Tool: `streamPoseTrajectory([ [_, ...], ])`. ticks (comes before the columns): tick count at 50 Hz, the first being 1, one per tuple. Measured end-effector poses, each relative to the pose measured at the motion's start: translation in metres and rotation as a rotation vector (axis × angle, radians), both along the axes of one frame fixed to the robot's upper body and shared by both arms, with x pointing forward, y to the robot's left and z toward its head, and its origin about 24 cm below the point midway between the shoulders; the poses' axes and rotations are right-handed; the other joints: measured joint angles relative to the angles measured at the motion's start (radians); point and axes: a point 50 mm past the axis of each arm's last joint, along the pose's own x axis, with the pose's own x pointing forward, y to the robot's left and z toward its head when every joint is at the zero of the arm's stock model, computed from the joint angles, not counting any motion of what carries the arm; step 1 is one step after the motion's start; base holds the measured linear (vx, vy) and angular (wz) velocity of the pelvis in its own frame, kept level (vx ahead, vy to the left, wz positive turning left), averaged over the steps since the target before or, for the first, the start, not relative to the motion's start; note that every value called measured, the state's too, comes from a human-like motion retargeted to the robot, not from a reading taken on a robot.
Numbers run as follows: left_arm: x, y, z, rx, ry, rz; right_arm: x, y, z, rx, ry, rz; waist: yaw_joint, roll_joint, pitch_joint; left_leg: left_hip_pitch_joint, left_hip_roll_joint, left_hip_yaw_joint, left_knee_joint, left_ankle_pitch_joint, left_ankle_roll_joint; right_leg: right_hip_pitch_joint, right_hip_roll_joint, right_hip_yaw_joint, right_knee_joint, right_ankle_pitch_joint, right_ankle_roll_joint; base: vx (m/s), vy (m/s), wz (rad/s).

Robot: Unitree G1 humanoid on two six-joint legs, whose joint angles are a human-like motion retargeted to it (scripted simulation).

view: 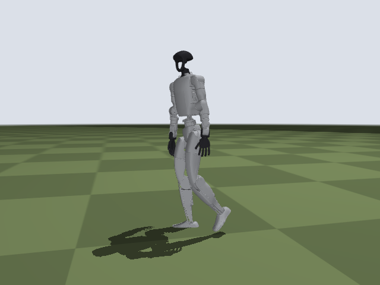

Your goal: Walk run

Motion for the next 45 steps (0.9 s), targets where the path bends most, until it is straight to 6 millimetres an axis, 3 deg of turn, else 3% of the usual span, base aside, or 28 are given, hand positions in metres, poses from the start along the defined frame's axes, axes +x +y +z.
streamPoseTrajectory([
  [3, -0.017, 0.0, -0.002, 0.002, 0.039, 0.055, 0.019, -0.003, 0.002, -0.022, -0.037, 0.04, 0.022, 0.02, 0.005, -0.086, 0.001, -0.008, -0.07, -0.02, -0.047, 0.05, 0.042, -0.017, -0.035, -0.011, 0.001, 0.48, -0.16, -0.16],
  [9, -0.044, -0.002, -0.004, 0.019, 0.124, 0.124, 0.056, 0.001, 0.008, -0.014, -0.156, 0.072, 0.09, 0.07, 0.032, -0.189, -0.056, -0.083, -0.478, -0.007, -0.107, 0.173, 0.145, -0.037, -0.092, -0.057, 0.015, 0.44, -0.1, -0.2],
  [14, -0.057, -0.004, -0.004, 0.013, 0.168, 0.134, 0.071, 0.005, 0.01, 0.003, -0.204, 0.096, 0.143, 0.065, 0.051, -0.247, -0.096, -0.153, -0.696, 0.006, -0.131, 0.263, 0.161, -0.028, -0.117, -0.093, 0.054, 0.52, -0.07, -0.4],
  [20, -0.062, -0.001, -0.003, 0.023, 0.202, 0.14, 0.058, 0.01, 0.007, 0.034, -0.162, 0.126, 0.175, 0.051, 0.035, -0.246, -0.101, -0.149, -0.621, 0.087, -0.076, 0.33, 0.153, 0.004, -0.078, -0.11, 0.132, 0.71, 0.05, -0.3],
  [25, -0.062, 0.0, -0.003, 0.024, 0.201, 0.163, 0.027, 0.013, 0.001, 0.039, -0.083, 0.135, 0.196, 0.028, 0.011, -0.227, -0.123, -0.226, -0.524, 0.033, -0.022, 0.346, 0.097, 0.059, 0.036, 0.047, 0.244, 0.77, 0.11, -0.57],
  [30, -0.043, -0.001, -0.004, 0.019, 0.14, 0.164, 0.003, 0.009, -0.001, 0.008, -0.033, 0.097, 0.168, 0.103, -0.025, -0.089, -0.047, -0.206, -0.585, -0.041, 0.014, 0.259, 0.082, -0.01, 0.359, 0.345, 0.261, 0.64, 0.12, -0.43],
  [34, -0.011, 0.008, 0.0, 0.014, 0.048, 0.144, 0.0, 0.007, -0.001, -0.015, -0.033, 0.096, 0.151, 0.127, -0.026, -0.018, -0.016, -0.184, -0.619, -0.082, 0.022, 0.091, 0.009, -0.049, 0.642, 0.255, 0.229, 0.55, 0.06, -0.72],
  [37, 0.021, 0.014, 0.005, 0.029, -0.038, 0.109, -0.006, 0.008, -0.001, -0.008, -0.019, 0.072, 0.106, 0.116, -0.014, 0.041, -0.034, -0.16, -0.673, -0.089, 0.032, -0.048, -0.008, -0.056, 0.697, 0.191, 0.208, 0.46, -0.02, 0.29],
  [40, 0.049, 0.015, 0.012, 0.023, -0.113, 0.081, -0.017, 0.009, -0.002, -0.002, 0.008, 0.043, 0.053, 0.1, -0.011, 0.09, -0.064, -0.165, -0.719, -0.098, 0.032, -0.162, 0.007, -0.056, 0.574, 0.132, 0.173, 0.49, -0.04, 0.63],
  [45, 0.088, 0.014, 0.023, -0.003, -0.222, 0.06, -0.035, 0.013, -0.003, 0.013, 0.056, 0.017, -0.013, 0.066, 0.007, 0.18, -0.116, -0.18, -0.762, -0.136, 0.031, -0.265, 0.053, -0.009, 0.188, 0.069, 0.055, 0.49, -0.09, 0.5],
])
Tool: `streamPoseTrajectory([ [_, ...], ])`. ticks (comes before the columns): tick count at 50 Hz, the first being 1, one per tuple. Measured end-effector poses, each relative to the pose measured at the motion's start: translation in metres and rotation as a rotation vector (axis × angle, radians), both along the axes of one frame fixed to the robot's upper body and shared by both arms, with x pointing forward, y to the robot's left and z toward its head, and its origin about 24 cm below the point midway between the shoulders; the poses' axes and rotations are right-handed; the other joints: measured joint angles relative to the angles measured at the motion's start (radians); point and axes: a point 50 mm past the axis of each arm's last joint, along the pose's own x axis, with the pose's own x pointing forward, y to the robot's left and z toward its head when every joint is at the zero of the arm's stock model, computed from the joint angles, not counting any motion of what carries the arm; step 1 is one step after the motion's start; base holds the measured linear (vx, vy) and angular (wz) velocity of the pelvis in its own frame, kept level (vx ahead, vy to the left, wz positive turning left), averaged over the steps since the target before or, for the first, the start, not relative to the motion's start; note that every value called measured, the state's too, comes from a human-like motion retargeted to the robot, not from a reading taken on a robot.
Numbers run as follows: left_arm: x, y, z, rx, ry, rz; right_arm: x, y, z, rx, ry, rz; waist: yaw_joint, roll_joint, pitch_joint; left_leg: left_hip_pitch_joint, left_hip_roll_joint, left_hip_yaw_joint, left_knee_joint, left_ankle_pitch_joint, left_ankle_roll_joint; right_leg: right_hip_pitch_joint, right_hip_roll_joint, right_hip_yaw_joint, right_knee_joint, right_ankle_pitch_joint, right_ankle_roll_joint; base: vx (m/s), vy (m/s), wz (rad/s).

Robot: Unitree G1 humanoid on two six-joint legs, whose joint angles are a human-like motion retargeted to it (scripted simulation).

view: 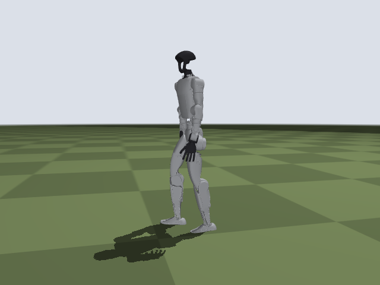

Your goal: Walk run

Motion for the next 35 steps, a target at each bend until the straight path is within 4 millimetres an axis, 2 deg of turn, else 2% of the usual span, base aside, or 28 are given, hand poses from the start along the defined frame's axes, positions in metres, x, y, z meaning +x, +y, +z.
streamPoseTrajectory([
  [2, 0.011, -0.001, 0.004, -0.005, -0.032, -0.011, -0.006, 0.003, 0.0, 0.01, 0.018, -0.017, -0.01, -0.001, -0.002, 0.029, 0.004, 0.0, -0.009, -0.018, -0.007, -0.037, 0.036, 0.046, -0.102, -0.036, -0.053, 0.56, -0.13, 0.3],
  [4, 0.02, -0.003, 0.007, -0.012, -0.057, -0.023, -0.012, 0.005, 0.0, 0.024, 0.039, -0.04, -0.014, 0.003, -0.007, 0.058, 0.014, 0.001, -0.012, -0.039, -0.016, -0.073, 0.065, 0.077, -0.179, -0.054, -0.075, 0.65, -0.14, 0.3],
  [8, 0.019, -0.01, 0.006, -0.037, -0.063, -0.023, -0.016, 0.004, 0.0, 0.032, 0.062, -0.06, -0.029, 0.012, -0.015, 0.116, 0.026, 0.015, -0.013, -0.07, -0.04, -0.093, 0.065, 0.063, -0.156, -0.011, -0.114, 0.58, -0.12, 0.26],
  [11, 0.003, -0.01, -0.001, -0.049, -0.012, -0.019, -0.017, 0.003, 0.0, 0.029, 0.07, -0.063, -0.064, 0.009, -0.035, 0.143, 0.017, -0.007, 0.012, -0.071, -0.056, -0.076, 0.033, 0.028, -0.096, 0.058, -0.111, 0.71, -0.16, 0.51],
  [13, -0.012, -0.01, -0.006, -0.045, 0.035, -0.025, -0.018, 0.004, 0.0, 0.034, 0.074, -0.073, -0.078, 0.016, -0.037, 0.16, 0.022, -0.025, 0.046, -0.039, -0.071, -0.062, 0.033, 0.058, -0.054, 0.069, -0.112, 0.87, -0.24, 0.62],
  [16, -0.047, -0.012, -0.016, -0.03, 0.112, -0.01, -0.016, 0.004, 0.0, 0.037, 0.07, -0.088, -0.081, 0.007, -0.035, 0.158, 0.035, 0.011, 0.177, 0.13, -0.098, -0.002, 0.033, 0.141, -0.023, 0.017, -0.101, 0.77, -0.17, 0.44],
  [19, -0.08, -0.013, -0.022, -0.018, 0.194, 0.022, -0.011, 0.002, 0.0, 0.029, 0.055, -0.082, -0.042, -0.042, -0.029, 0.093, 0.025, 0.076, 0.392, 0.305, -0.101, 0.111, -0.027, 0.06, -0.077, -0.016, -0.099, 0.69, -0.19, -0.04],
  [20, -0.089, -0.014, -0.024, -0.013, 0.22, 0.031, -0.008, 0.001, 0.0, 0.028, 0.046, -0.077, -0.024, -0.06, -0.022, 0.06, 0.012, 0.082, 0.479, 0.347, -0.109, 0.14, -0.036, 0.074, -0.093, -0.024, -0.094, 0.69, -0.21, 0.13],
  [23, -0.11, -0.014, -0.026, -0.005, 0.276, 0.063, 0.012, -0.005, 0.001, 0.015, -0.001, -0.028, -0.003, -0.09, -0.004, -0.065, 0.069, 0.153, 0.705, 0.248, -0.071, 0.201, -0.059, 0.085, -0.121, -0.051, -0.074, 0.56, -0.16, 0.37],
  [25, -0.124, -0.013, -0.026, -0.005, 0.312, 0.095, 0.031, -0.01, 0.002, -0.009, -0.044, 0.02, 0.007, -0.081, 0.002, -0.151, 0.12, 0.183, 0.765, 0.191, -0.06, 0.256, -0.044, 0.045, -0.162, -0.061, -0.07, 0.45, -0.13, 0.16],
  [30, -0.153, -0.01, -0.026, 0.009, 0.392, 0.143, 0.074, -0.015, 0.008, -0.04, -0.157, 0.096, 0.047, -0.049, 0.007, -0.312, 0.123, 0.178, 0.589, 0.123, -0.11, 0.356, 0.03, 0.022, -0.242, -0.085, -0.057, 0.55, -0.13, -0.12],
  [35, -0.166, -0.007, -0.024, 0.027, 0.438, 0.167, 0.106, -0.011, 0.014, -0.026, -0.259, 0.111, 0.108, -0.014, 0.031, -0.378, 0.072, 0.099, 0.222, 0.129, -0.157, 0.459, 0.1, 0.025, -0.285, -0.12, -0.035, 0.53, -0.07, -0.28],
])
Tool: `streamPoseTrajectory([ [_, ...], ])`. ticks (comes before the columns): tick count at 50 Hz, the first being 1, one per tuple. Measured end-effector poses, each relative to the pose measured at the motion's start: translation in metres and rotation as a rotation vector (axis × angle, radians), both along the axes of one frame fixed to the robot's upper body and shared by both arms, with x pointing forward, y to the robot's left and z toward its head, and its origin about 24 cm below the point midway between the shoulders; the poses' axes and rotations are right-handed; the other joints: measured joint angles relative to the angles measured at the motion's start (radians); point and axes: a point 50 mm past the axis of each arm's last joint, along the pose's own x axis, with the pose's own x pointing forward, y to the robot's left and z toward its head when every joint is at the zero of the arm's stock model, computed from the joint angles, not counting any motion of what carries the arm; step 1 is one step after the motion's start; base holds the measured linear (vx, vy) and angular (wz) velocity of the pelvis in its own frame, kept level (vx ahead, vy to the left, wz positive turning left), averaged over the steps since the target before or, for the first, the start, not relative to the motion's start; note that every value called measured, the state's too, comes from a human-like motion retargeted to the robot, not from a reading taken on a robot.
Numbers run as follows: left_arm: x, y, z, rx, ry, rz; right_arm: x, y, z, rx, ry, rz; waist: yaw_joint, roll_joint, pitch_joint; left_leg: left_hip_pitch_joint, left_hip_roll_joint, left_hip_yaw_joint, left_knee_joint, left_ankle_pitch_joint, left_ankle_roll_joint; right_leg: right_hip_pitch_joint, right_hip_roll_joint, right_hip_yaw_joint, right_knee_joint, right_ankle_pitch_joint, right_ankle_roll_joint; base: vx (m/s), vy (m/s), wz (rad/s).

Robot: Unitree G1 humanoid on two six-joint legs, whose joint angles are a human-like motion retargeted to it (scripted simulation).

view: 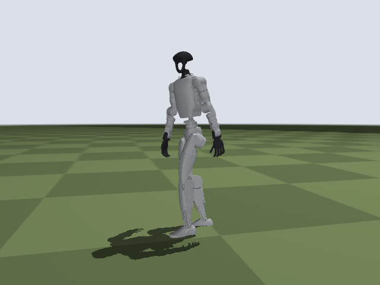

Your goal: Walk run

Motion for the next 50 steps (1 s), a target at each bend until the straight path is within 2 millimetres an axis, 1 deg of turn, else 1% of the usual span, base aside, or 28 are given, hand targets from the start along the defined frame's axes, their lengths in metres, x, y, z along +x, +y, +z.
streamPoseTrajectory([
  [3, -0.001, -0.001, 0.0, -0.005, 0.012, 0.006, 0.011, 0.001, 0.003, 0.004, -0.036, 0.007, 0.045, -0.008, 0.01, -0.036, -0.033, -0.063, -0.155, -0.003, -0.013, 0.057, -0.001, 0.004, -0.015, -0.018, 0.032, 0.61, 0.0, -0.49],
  [5, 0.0, -0.001, 0.0, -0.007, 0.014, 0.013, 0.013, 0.003, 0.003, 0.007, -0.042, 0.024, 0.059, -0.013, 0.011, -0.048, -0.047, -0.079, -0.189, 0.002, -0.013, 0.085, -0.003, 0.018, -0.014, -0.026, 0.055, 0.65, 0.05, -0.44],
  [7, 0.002, -0.001, 0.0, -0.008, 0.012, 0.014, 0.011, 0.004, 0.002, 0.01, -0.034, 0.041, 0.064, -0.013, 0.005, -0.047, -0.053, -0.092, -0.164, 0.04, 0.004, 0.112, -0.004, 0.027, -0.004, -0.028, 0.086, 0.68, 0.1, -0.34],
  [10, 0.004, -0.002, -0.001, -0.015, 0.01, 0.011, -0.004, 0.005, -0.001, 0.015, 0.008, 0.062, 0.086, -0.012, -0.014, -0.025, -0.039, -0.053, -0.103, 0.107, 0.039, 0.15, -0.017, 0.053, 0.03, 0.006, 0.156, 0.82, 0.16, -0.62],
  [13, 0.01, -0.004, -0.002, -0.019, -0.004, 0.027, -0.025, 0.008, -0.006, 0.018, 0.067, 0.075, 0.094, -0.021, -0.03, -0.029, -0.058, -0.14, -0.015, 0.055, 0.08, 0.153, -0.055, 0.073, 0.114, 0.118, 0.226, 0.74, 0.13, -0.66],
  [15, 0.017, -0.005, -0.002, -0.022, -0.02, 0.027, -0.042, 0.01, -0.009, 0.011, 0.106, 0.053, 0.084, 0.0, -0.049, 0.014, -0.046, -0.158, -0.01, 0.013, 0.105, 0.147, -0.072, 0.011, 0.207, 0.234, 0.241, 0.67, 0.12, -0.28],
  [18, 0.032, -0.006, -0.003, -0.04, -0.061, 0.0, -0.063, 0.007, -0.012, 0.001, 0.163, 0.013, 0.068, 0.052, -0.072, 0.101, 0.025, -0.108, -0.038, -0.034, 0.126, 0.076, -0.07, -0.004, 0.436, 0.406, 0.236, 0.69, 0.16, -0.43],
  [19, 0.04, -0.006, -0.002, -0.045, -0.082, -0.012, -0.067, 0.005, -0.012, 0.0, 0.178, 0.012, 0.063, 0.066, -0.077, 0.119, 0.036, -0.116, -0.038, -0.05, 0.128, 0.038, -0.079, -0.012, 0.524, 0.413, 0.231, 0.5, 0.11, -0.76],
  [22, 0.064, -0.002, 0.0, -0.044, -0.149, -0.05, -0.075, 0.003, -0.012, -0.002, 0.204, 0.014, 0.046, 0.088, -0.081, 0.165, 0.055, -0.111, -0.049, -0.086, 0.135, -0.084, -0.127, -0.032, 0.724, 0.338, 0.206, 0.61, 0.08, -0.64],
  [23, 0.076, 0.001, 0.002, -0.035, -0.181, -0.072, -0.079, 0.003, -0.012, -0.005, 0.212, 0.005, 0.032, 0.09, -0.076, 0.193, 0.056, -0.093, -0.065, -0.096, 0.142, -0.139, -0.143, -0.041, 0.774, 0.31, 0.193, 0.58, 0.03, -0.14],
  [25, 0.098, 0.005, 0.005, -0.023, -0.237, -0.116, -0.086, 0.002, -0.012, -0.008, 0.228, -0.029, 0.003, 0.084, -0.07, 0.233, 0.033, -0.097, -0.099, -0.103, 0.153, -0.235, -0.165, -0.058, 0.814, 0.259, 0.176, 0.46, 0.0, 0.25],
  [28, 0.123, 0.007, 0.011, -0.023, -0.298, -0.167, -0.099, 0.002, -0.013, -0.005, 0.261, -0.072, -0.041, 0.067, -0.07, 0.289, 0.0, -0.097, -0.145, -0.114, 0.156, -0.351, -0.164, -0.052, 0.714, 0.204, 0.136, 0.55, -0.01, 0.4],
  [30, 0.138, 0.008, 0.016, -0.024, -0.338, -0.19, -0.107, 0.002, -0.013, -0.002, 0.285, -0.092, -0.067, 0.058, -0.067, 0.322, -0.025, -0.11, -0.167, -0.125, 0.161, -0.409, -0.148, -0.031, 0.579, 0.171, 0.094, 0.48, -0.05, 0.34],
  [32, 0.153, 0.01, 0.02, -0.02, -0.38, -0.207, -0.113, 0.003, -0.013, 0.007, 0.304, -0.11, -0.095, 0.043, -0.056, 0.361, -0.058, -0.131, -0.184, -0.141, 0.165, -0.446, -0.129, 0.0, 0.402, 0.166, 0.066, 0.66, -0.12, 0.38],
  [35, 0.17, 0.011, 0.027, -0.017, -0.437, -0.225, -0.12, 0.005, -0.013, 0.019, 0.327, -0.145, -0.12, 0.027, -0.047, 0.421, -0.083, -0.144, -0.203, -0.171, 0.163, -0.495, -0.084, 0.09, 0.186, 0.142, 0.026, 0.4, -0.1, 0.34],
  [37, 0.177, 0.011, 0.029, -0.022, -0.455, -0.233, -0.123, 0.007, -0.013, 0.031, 0.339, -0.166, -0.124, 0.031, -0.048, 0.449, -0.077, -0.15, -0.203, -0.19, 0.154, -0.525, -0.054, 0.144, 0.117, 0.128, 0.013, 0.74, -0.21, 0.27],
  [38, 0.178, 0.01, 0.03, -0.025, -0.459, -0.235, -0.125, 0.007, -0.013, 0.035, 0.344, -0.174, -0.126, 0.035, -0.048, 0.463, -0.073, -0.156, -0.199, -0.2, 0.148, -0.531, -0.05, 0.131, 0.104, 0.124, 0.01, 0.58, -0.14, 0.23],
  [40, 0.177, 0.008, 0.029, -0.032, -0.459, -0.236, -0.126, 0.008, -0.013, 0.041, 0.352, -0.182, -0.128, 0.039, -0.049, 0.489, -0.07, -0.165, -0.188, -0.213, 0.136, -0.53, -0.044, 0.108, 0.116, 0.129, -0.015, 0.54, -0.11, 0.2],
  [42, 0.169, 0.008, 0.026, -0.04, -0.438, -0.235, -0.126, 0.008, -0.013, 0.045, 0.357, -0.179, -0.139, 0.034, -0.062, 0.508, -0.069, -0.163, -0.172, -0.207, 0.118, -0.52, -0.051, 0.095, 0.157, 0.168, -0.042, 0.67, -0.15, 0.29],
  [43, 0.164, 0.008, 0.024, -0.043, -0.421, -0.236, -0.127, 0.008, -0.013, 0.046, 0.36, -0.177, -0.15, 0.031, -0.067, 0.519, -0.07, -0.166, -0.161, -0.197, 0.111, -0.505, -0.064, 0.057, 0.161, 0.196, -0.043, 0.77, -0.18, 0.52],
  [45, 0.143, 0.01, 0.019, -0.048, -0.357, -0.249, -0.129, 0.011, -0.013, 0.059, 0.369, -0.177, -0.169, 0.023, -0.071, 0.544, -0.07, -0.172, -0.102, -0.127, 0.088, -0.476, -0.062, 0.126, 0.193, 0.24, -0.064, 0.88, -0.21, 0.71],
  [47, 0.123, 0.007, 0.012, -0.044, -0.311, -0.252, -0.128, 0.014, -0.013, 0.069, 0.374, -0.192, -0.167, 0.016, -0.061, 0.54, -0.059, -0.143, -0.002, -0.009, 0.079, -0.438, -0.069, 0.16, 0.23, 0.199, -0.06, 0.87, -0.22, 0.57],
  [48, 0.112, 0.004, 0.009, -0.042, -0.289, -0.242, -0.127, 0.015, -0.014, 0.069, 0.374, -0.198, -0.162, 0.003, -0.056, 0.527, -0.051, -0.101, 0.064, 0.062, 0.085, -0.405, -0.082, 0.17, 0.226, 0.179, -0.054, 0.7, -0.15, 0.17],
  [50, 0.087, -0.001, 0.003, -0.043, -0.233, -0.204, -0.122, 0.016, -0.014, 0.064, 0.364, -0.205, -0.14, -0.026, -0.052, 0.475, -0.045, -0.031, 0.228, 0.185, 0.11, -0.327, -0.121, 0.133, 0.193, 0.15, -0.045, 0.62, -0.11, -0.14],
])
